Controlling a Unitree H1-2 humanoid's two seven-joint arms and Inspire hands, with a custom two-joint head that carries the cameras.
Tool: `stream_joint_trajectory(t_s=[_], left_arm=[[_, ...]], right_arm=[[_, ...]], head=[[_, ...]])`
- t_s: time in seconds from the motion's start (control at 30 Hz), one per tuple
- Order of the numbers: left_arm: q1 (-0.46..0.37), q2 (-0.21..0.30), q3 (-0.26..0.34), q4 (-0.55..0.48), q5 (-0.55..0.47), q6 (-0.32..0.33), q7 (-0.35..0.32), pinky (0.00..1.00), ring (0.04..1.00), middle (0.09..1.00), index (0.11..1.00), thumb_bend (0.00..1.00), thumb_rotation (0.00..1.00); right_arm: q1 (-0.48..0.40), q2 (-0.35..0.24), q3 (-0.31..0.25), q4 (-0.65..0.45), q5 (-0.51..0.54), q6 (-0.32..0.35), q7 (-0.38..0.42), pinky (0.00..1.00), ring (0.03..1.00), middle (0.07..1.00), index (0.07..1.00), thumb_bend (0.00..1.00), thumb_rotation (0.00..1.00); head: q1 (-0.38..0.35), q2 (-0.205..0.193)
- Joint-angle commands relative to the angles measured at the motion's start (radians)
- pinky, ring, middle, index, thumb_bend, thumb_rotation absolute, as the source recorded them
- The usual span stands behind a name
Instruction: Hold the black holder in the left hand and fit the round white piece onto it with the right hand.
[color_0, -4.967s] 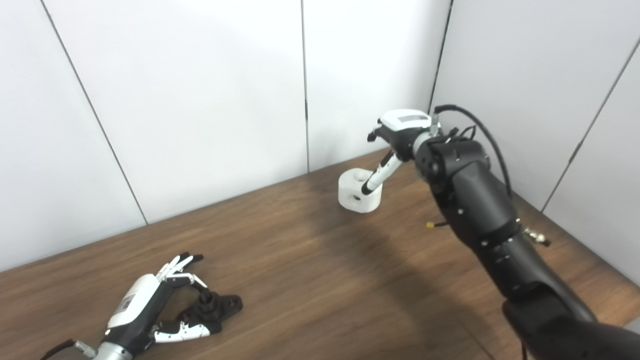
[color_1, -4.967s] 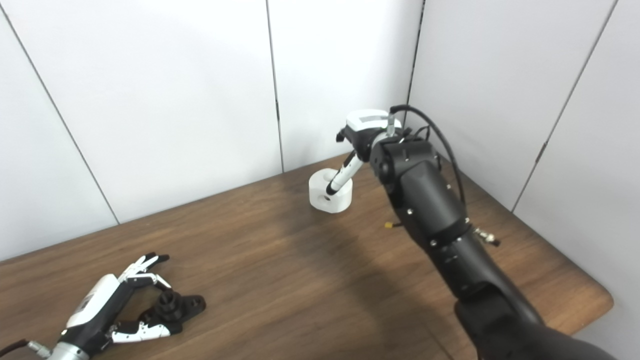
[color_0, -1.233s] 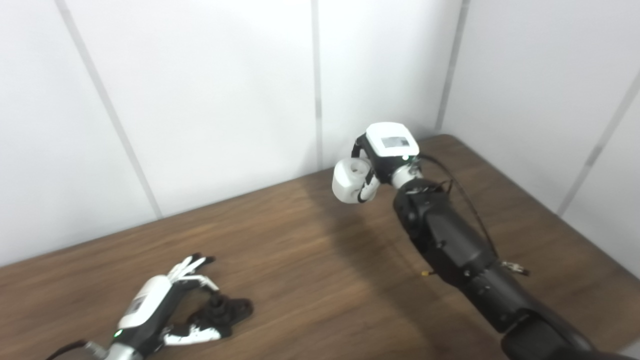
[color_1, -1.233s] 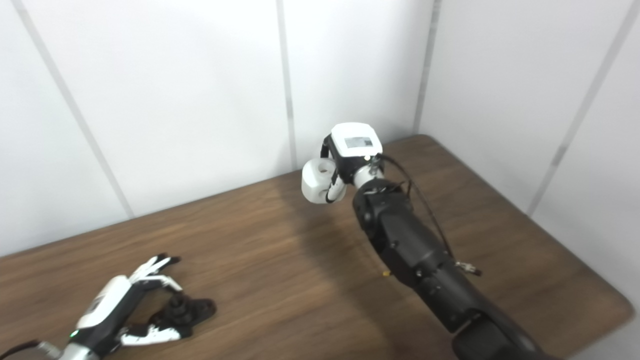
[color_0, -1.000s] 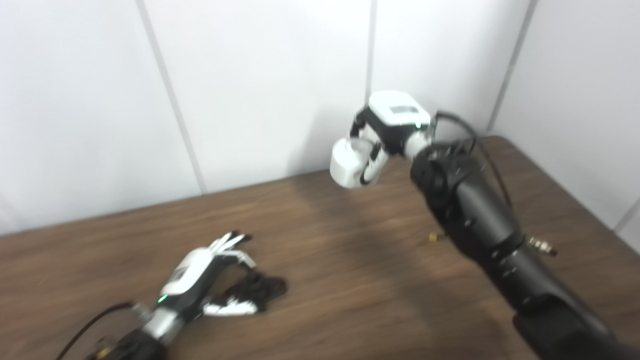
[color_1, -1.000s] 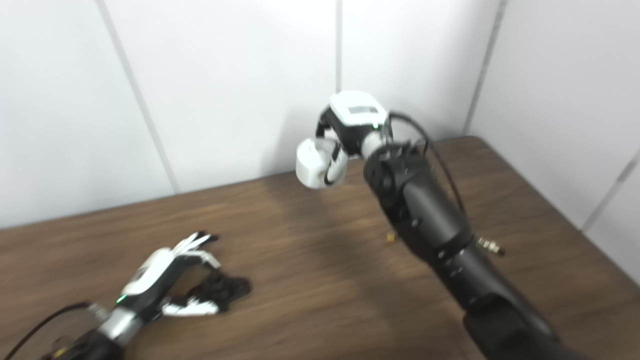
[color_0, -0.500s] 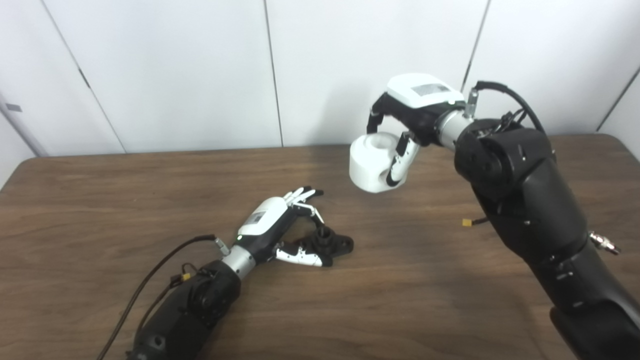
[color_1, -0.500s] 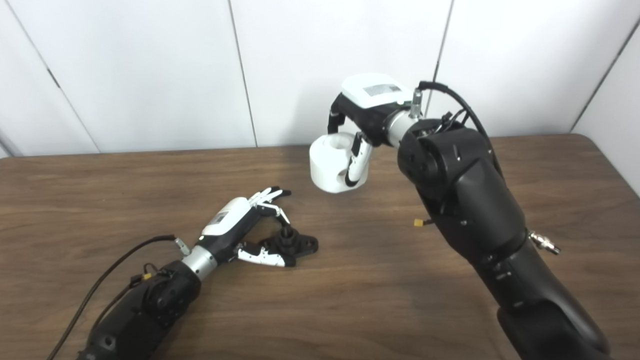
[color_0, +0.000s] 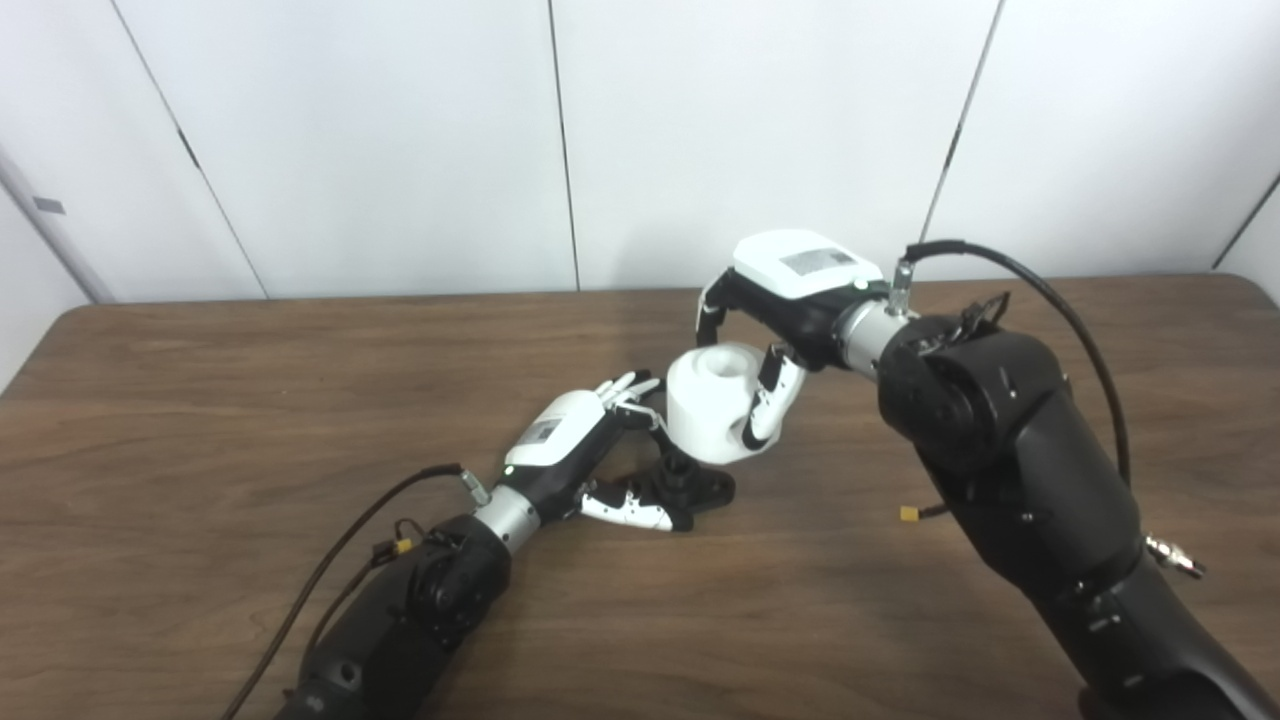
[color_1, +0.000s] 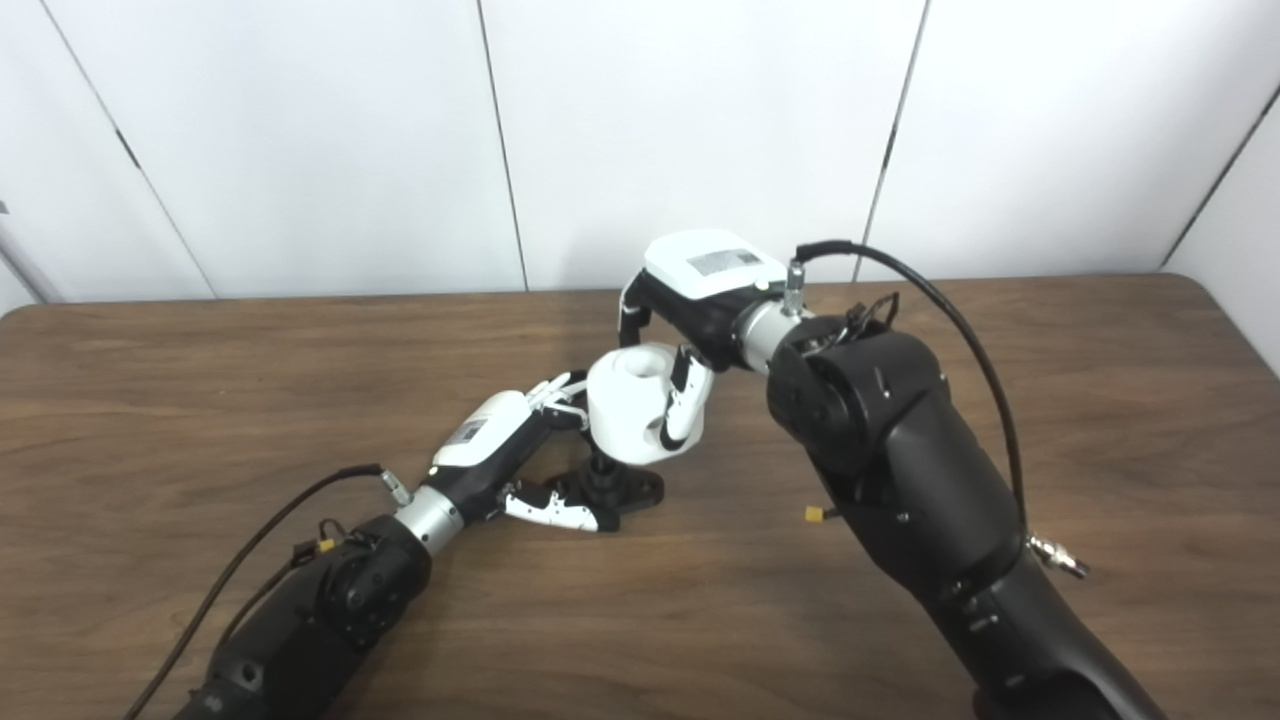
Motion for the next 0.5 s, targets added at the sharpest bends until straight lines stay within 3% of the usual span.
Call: stream_joint_trajectory(t_s=[0.0,0.47], left_arm=[[0.063,-0.039,-0.070,0.057,0.064,0.051,-0.082,1.00,1.000,0.934,0.481,0.52,0.06],[0.068,-0.047,-0.081,0.030,0.059,0.075,-0.094,1.00,1.000,0.939,0.481,0.52,0.06]], right_arm=[[-0.038,0.011,-0.006,-0.022,-0.002,-0.029,-0.044,0.72,0.784,0.748,0.483,0.53,0.14],[-0.016,0.018,0.019,0.034,-0.015,-0.088,-0.089,0.70,0.767,0.748,0.483,0.53,0.14]], head=[[0.002,0.003],[0.014,0.013]])
